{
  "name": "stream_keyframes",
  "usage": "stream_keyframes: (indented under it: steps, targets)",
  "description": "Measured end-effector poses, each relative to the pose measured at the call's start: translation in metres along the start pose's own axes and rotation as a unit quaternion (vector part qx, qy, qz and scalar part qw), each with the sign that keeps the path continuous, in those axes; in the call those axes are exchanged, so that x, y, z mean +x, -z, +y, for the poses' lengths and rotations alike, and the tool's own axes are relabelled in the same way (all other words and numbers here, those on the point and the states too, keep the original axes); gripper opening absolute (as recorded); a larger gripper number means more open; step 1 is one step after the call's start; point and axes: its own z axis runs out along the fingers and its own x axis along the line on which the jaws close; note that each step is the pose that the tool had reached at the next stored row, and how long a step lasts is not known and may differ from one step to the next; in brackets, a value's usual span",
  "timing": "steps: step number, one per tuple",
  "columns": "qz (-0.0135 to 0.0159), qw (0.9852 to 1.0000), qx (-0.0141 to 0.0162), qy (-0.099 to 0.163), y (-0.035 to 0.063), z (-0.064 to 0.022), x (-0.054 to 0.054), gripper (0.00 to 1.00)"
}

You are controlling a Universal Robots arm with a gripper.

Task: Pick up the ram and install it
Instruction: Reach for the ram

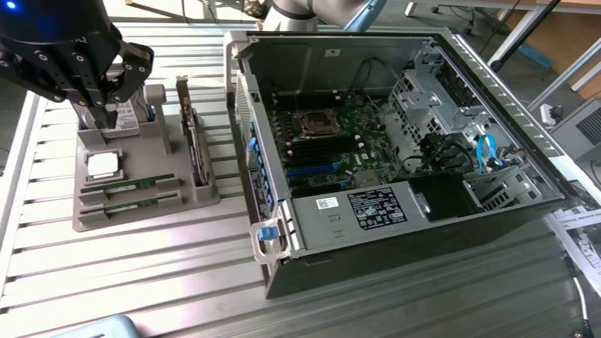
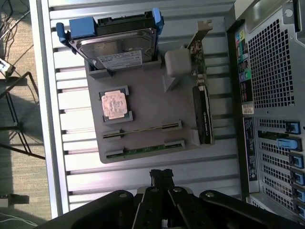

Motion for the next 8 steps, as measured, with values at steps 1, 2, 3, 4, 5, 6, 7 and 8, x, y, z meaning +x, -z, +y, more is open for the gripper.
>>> stream_keyframes:
  steps: [1,2,3,4,5,6,7,8]
  targets:
    - [0.0000,1.0000,0.0000,0.000,0.0000,-0.0007,-0.0001,0.11]
    - [0.0000,1.0000,0.0000,0.000,0.0000,-0.0017,-0.0002,0.11]
    - [0.0000,1.0000,0.0000,0.000,0.0001,-0.0023,-0.0003,0.11]
    - [0.0000,1.0000,0.0000,0.000,0.0001,-0.0032,-0.0003,0.11]
    - [0.0000,1.0000,0.0000,0.000,0.0002,-0.0038,-0.0004,0.11]
    - [0.0000,1.0000,0.0000,0.000,0.0002,-0.0045,-0.0004,0.11]
    - [0.0000,1.0000,0.0000,0.000,0.0002,-0.0054,-0.0005,0.11]
    - [0.0000,1.0000,0.0000,0.000,0.0003,-0.0061,-0.0006,0.11]
